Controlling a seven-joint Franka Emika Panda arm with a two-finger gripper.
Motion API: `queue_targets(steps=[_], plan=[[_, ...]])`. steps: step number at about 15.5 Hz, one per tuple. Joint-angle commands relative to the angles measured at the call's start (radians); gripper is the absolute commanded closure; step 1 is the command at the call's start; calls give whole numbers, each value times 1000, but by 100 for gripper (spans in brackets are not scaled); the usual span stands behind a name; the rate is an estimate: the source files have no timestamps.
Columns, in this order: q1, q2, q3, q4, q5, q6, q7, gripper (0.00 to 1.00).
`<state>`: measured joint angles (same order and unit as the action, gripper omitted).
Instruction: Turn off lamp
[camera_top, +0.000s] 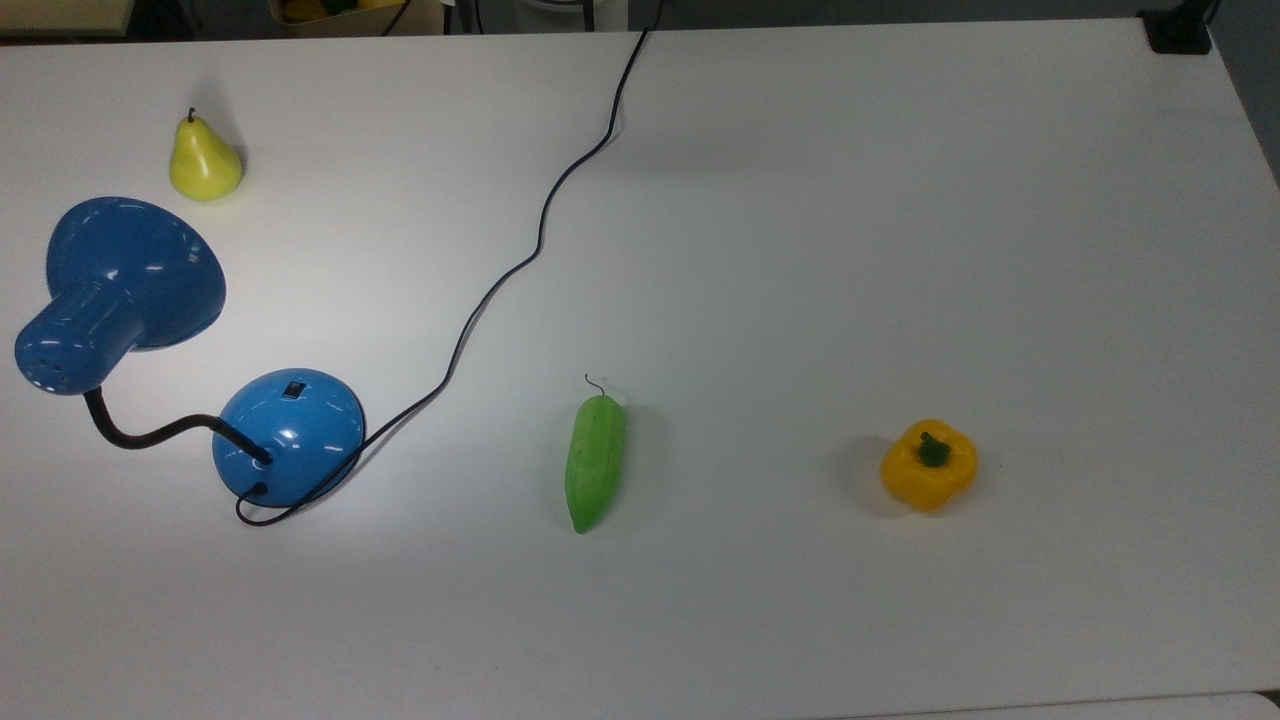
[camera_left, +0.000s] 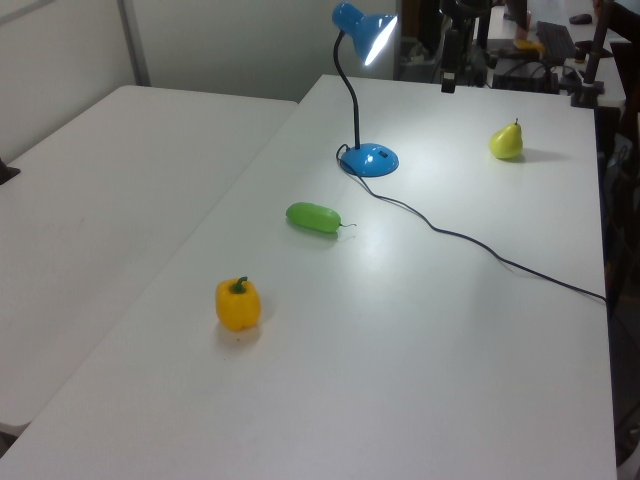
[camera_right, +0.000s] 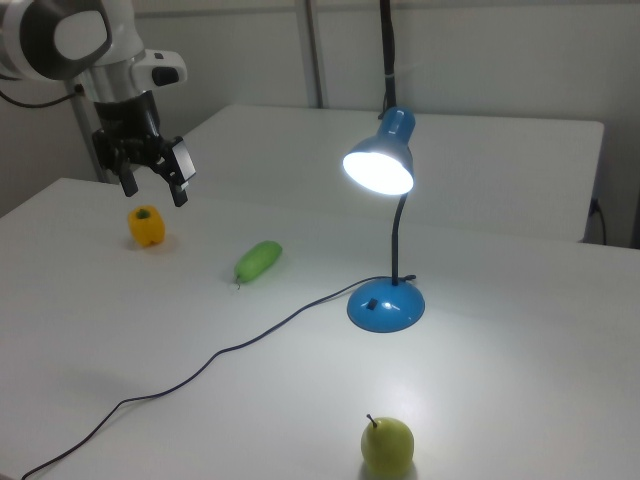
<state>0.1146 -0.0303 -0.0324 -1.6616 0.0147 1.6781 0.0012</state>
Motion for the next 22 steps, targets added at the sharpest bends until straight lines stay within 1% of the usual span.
queue_targets(steps=[1,12,13,14,15,16,18,21,22], plan=[[16,-23,-20,-21,-18,25,-10,0],[23,-20,-21,-21,-16,26,-17,0],[23,-19,-20,-21,-16,28,-20,3],[22,-19,-20,-21,-10,28,-21,7],[22,-19,-21,-21,-10,28,-23,15],[20,-19,-21,-21,-5,28,-24,21],[20,-19,-21,-21,-2,29,-26,39],[20,-19,-21,-21,-1,35,-26,73],[20,-19,-21,-21,-1,35,-26,79]])
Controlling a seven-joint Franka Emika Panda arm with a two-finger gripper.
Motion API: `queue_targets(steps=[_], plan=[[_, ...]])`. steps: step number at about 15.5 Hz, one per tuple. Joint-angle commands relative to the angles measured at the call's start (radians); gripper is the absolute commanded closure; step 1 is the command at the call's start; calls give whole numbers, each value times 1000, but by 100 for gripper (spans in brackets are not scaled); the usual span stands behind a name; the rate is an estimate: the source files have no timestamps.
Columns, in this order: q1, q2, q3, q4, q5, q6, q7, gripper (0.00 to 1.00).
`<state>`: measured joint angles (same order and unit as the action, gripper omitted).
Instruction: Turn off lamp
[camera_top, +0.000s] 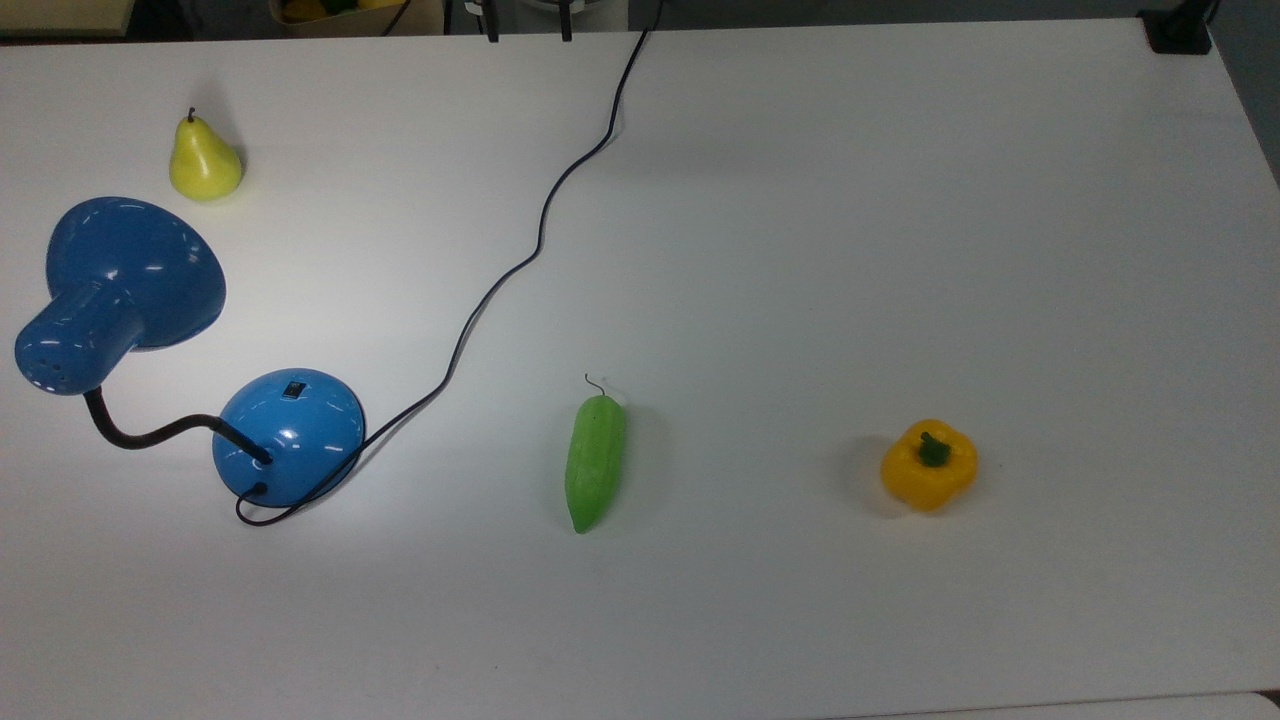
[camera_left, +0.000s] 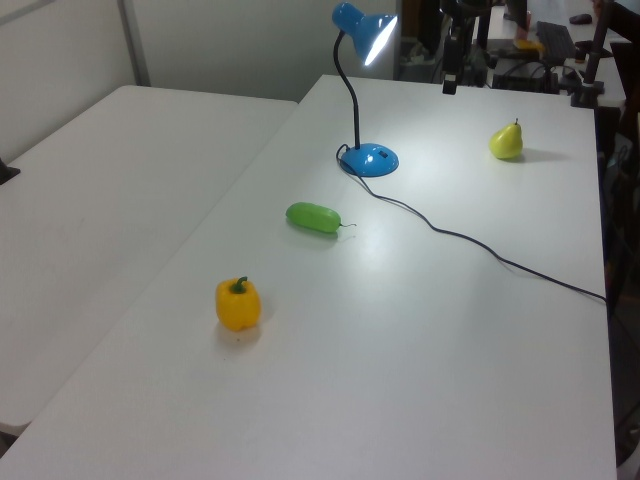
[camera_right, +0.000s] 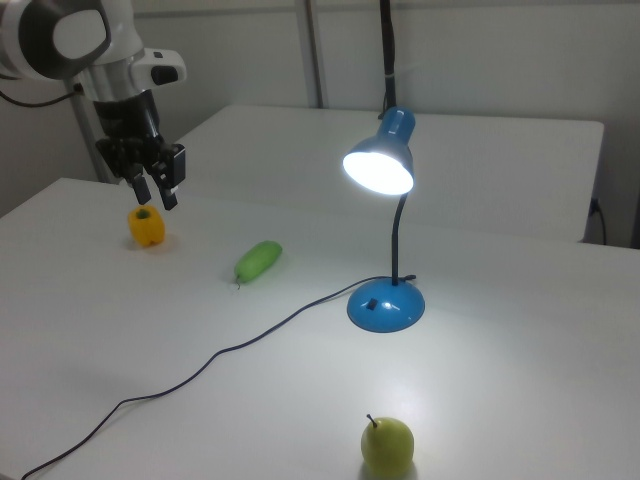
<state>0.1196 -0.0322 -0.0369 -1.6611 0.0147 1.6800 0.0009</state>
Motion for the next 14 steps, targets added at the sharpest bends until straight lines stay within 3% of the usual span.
queue_targets(steps=[1,8,14], plan=[[17,-17,-17,-22,-1,33,-25,85],[17,-15,-15,-23,4,35,-25,97],[8,-17,-43,-23,73,41,-68,100]])
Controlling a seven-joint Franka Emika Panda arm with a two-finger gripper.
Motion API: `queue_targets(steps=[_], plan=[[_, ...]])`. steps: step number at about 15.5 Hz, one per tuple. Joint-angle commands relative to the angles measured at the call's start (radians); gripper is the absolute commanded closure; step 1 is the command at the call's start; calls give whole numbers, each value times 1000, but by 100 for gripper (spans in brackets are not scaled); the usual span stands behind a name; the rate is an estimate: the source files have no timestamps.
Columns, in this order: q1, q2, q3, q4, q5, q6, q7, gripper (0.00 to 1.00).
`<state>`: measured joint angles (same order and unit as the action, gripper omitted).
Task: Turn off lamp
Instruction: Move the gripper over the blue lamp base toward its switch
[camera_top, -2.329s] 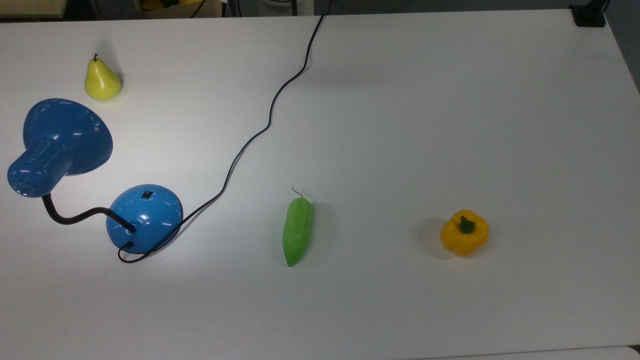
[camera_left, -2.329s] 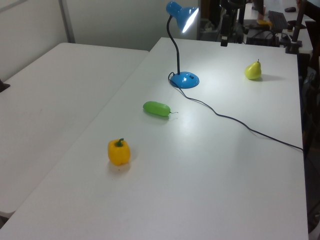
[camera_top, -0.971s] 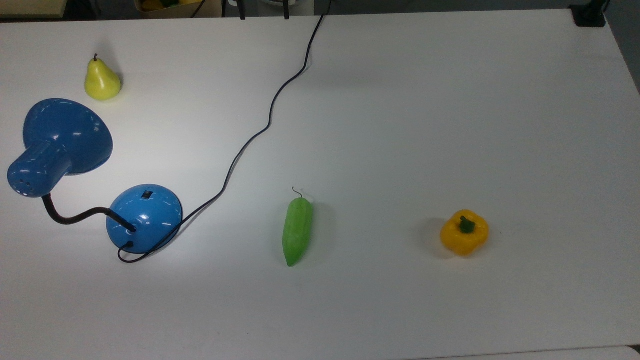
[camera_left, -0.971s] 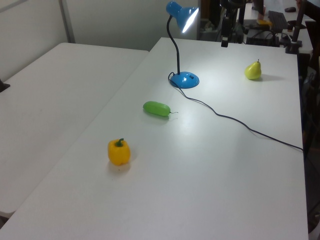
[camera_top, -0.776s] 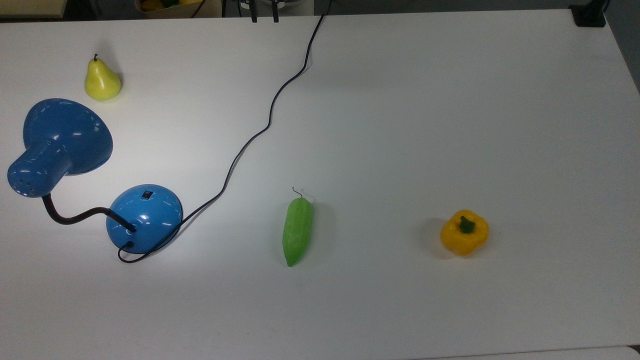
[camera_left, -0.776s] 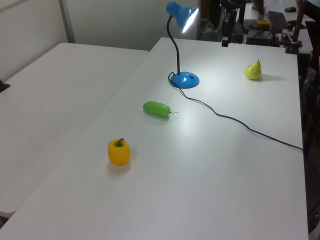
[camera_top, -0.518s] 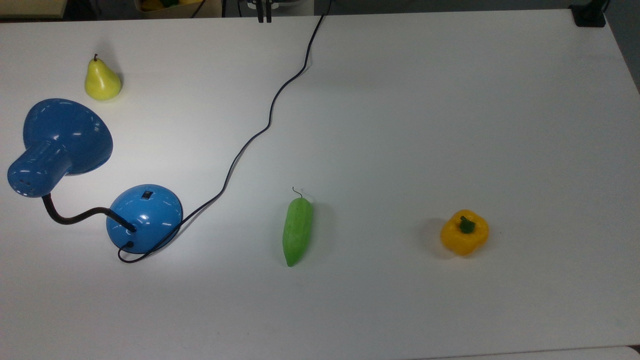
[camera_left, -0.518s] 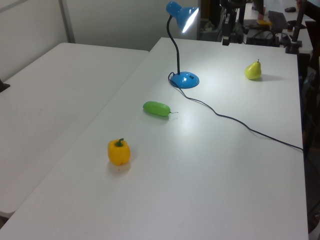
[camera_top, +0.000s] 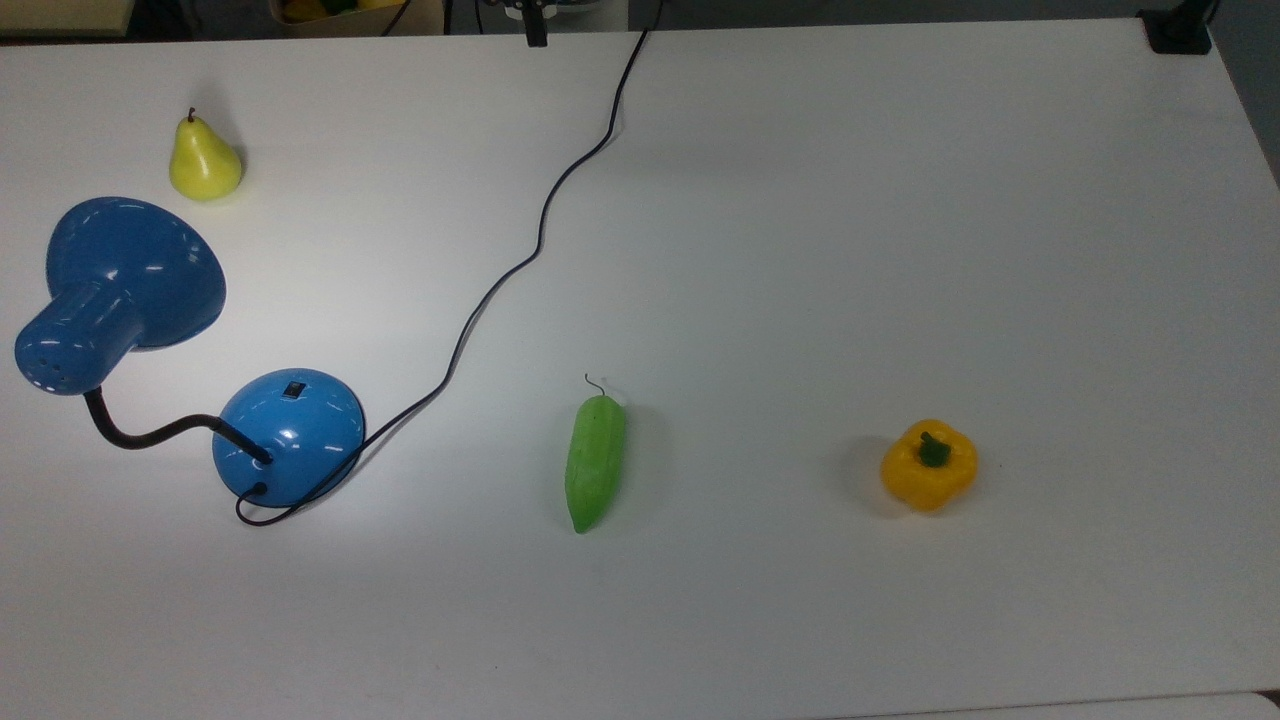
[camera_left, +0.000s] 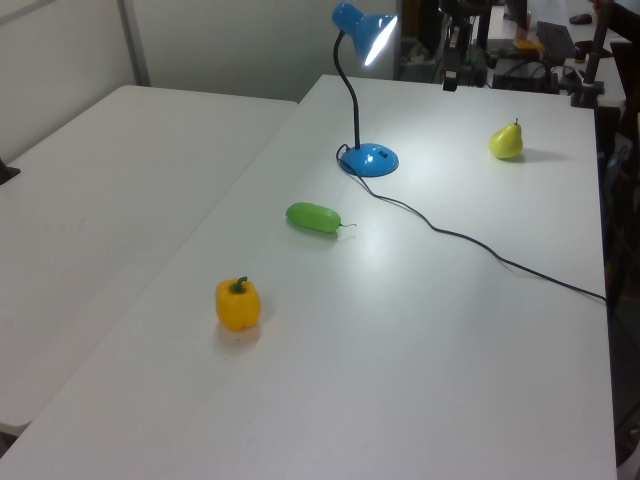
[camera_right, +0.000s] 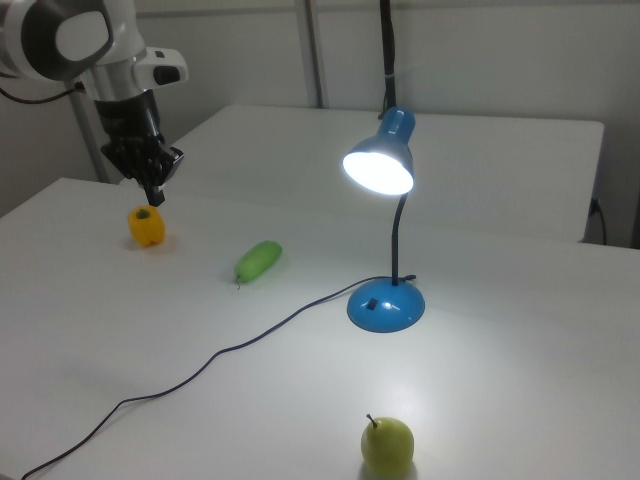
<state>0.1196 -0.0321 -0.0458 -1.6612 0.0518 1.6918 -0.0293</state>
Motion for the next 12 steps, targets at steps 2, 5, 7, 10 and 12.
queue_targets(steps=[2,5,7,10,12], plan=[[8,-14,-34,-26,34,31,-38,100],[0,-9,-35,-35,31,32,-40,100],[-3,4,-39,-48,19,48,-41,100],[-20,21,-48,-97,3,148,-41,100],[-20,29,-52,-141,-24,207,-41,100]])
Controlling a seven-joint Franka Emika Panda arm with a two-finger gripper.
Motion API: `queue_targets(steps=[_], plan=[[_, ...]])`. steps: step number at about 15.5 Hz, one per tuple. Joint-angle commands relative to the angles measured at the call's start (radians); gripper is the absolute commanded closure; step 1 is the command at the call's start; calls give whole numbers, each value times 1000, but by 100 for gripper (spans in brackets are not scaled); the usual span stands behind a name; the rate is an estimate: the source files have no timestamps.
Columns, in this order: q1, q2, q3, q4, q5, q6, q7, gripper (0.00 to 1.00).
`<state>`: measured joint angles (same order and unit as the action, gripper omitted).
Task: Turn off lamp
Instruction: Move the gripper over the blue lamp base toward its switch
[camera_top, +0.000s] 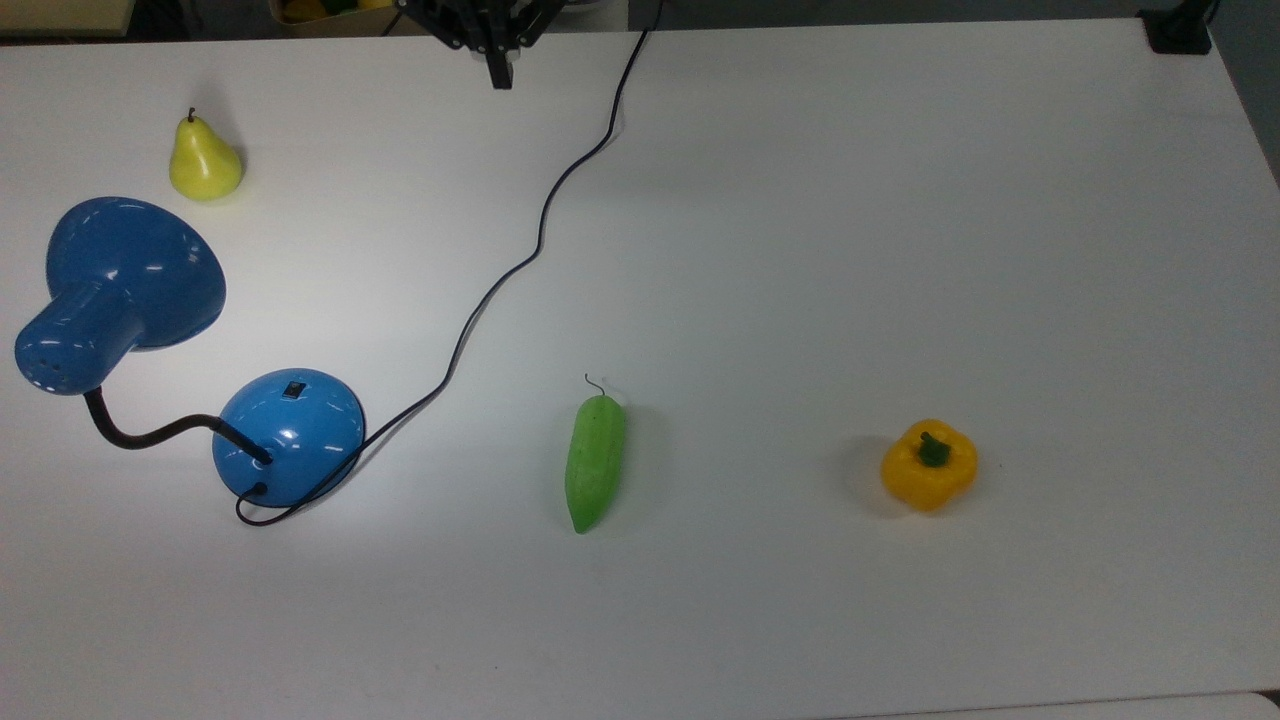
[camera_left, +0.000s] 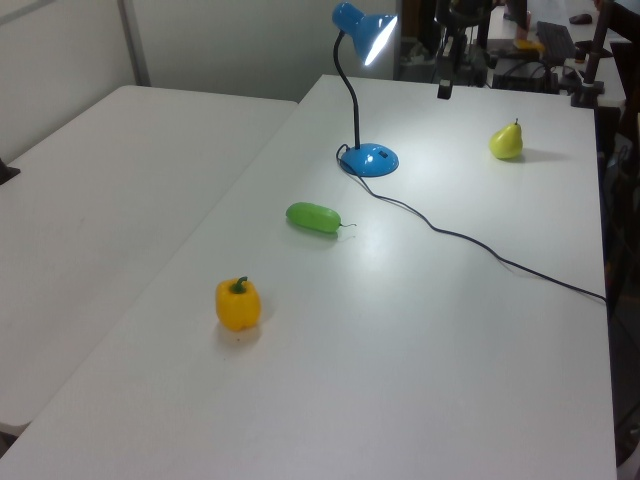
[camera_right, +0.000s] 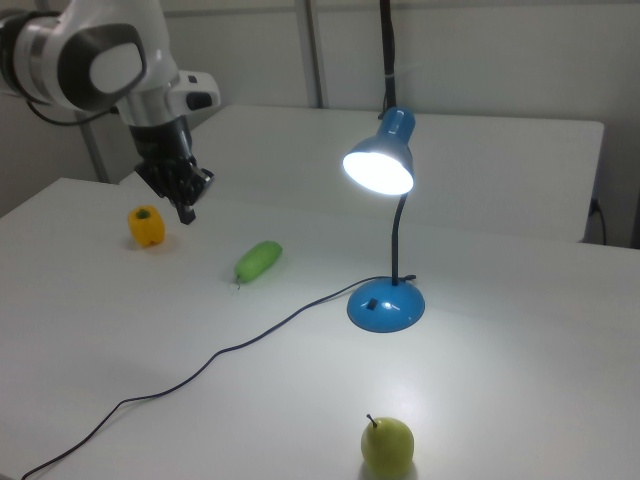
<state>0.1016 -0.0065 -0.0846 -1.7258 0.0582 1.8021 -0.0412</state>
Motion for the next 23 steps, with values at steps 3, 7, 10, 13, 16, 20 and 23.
queue_targets(steps=[3,7,10,13,16,20,23], plan=[[-11,39,-14,-98,-64,147,-25,100],[-29,97,-43,-107,-64,235,-22,100],[-29,125,-72,-132,-64,347,-22,100],[-34,164,-93,-150,-64,468,-17,100],[-51,200,-101,-172,-64,603,-13,100],[-60,249,-126,-193,-61,759,-9,100],[-71,298,-130,-192,-52,883,-9,100]])
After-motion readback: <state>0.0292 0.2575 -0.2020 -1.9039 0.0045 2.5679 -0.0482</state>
